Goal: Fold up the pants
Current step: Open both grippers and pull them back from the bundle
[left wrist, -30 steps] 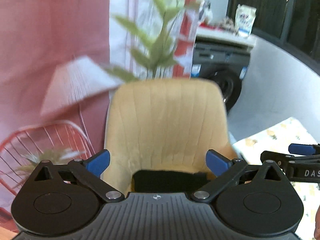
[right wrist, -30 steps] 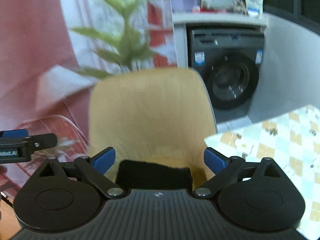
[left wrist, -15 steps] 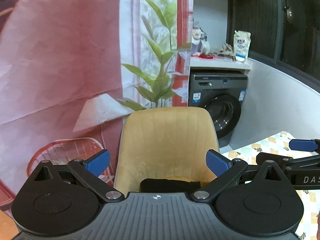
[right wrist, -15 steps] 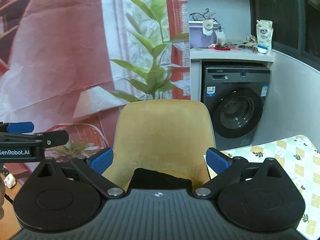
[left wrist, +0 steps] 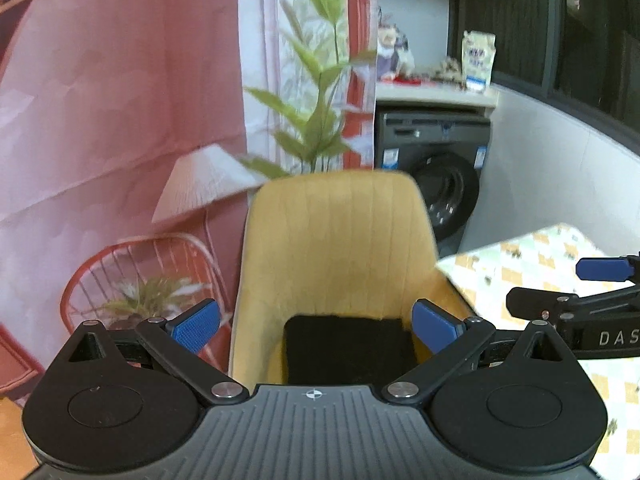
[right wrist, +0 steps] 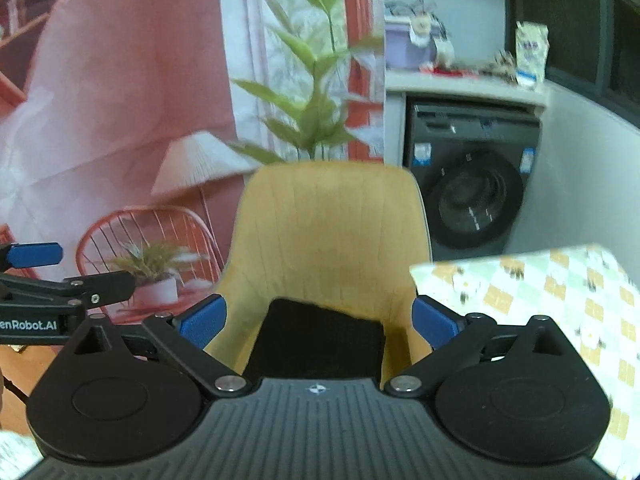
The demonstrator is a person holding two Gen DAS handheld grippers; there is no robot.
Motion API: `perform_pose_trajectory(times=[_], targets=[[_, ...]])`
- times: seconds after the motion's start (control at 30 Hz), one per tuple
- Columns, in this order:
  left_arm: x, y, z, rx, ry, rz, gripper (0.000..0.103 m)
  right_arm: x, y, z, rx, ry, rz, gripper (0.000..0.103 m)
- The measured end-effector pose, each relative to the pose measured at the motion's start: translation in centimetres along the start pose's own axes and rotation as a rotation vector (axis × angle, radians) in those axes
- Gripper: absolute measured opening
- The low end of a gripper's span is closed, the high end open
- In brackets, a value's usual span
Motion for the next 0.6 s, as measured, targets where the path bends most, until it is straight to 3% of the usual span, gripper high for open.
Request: perform_pose_trajectory(times=[0.3,0.6], targets=[[2.1,2.8,1.9,-0.019,0.009,0.112,0.103,1.9,3.2,1.3,0.040,-0.011,0.116,0.101],[3.0,2.6,2.8,-0.051,0.011,0.114,0.103,2.9,3.2,1.3,0.060,0.000,0.137,0.101]])
Point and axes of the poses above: each gripper's, at about its wrist camera, not at the fingertips, and x roughly the way its jaws point, z to its left, y to its underside, the point moved 9 cm from there along x, roughly the way its jaws point, and after that the axes turned 10 degrees about y, right-handed, at the moved point
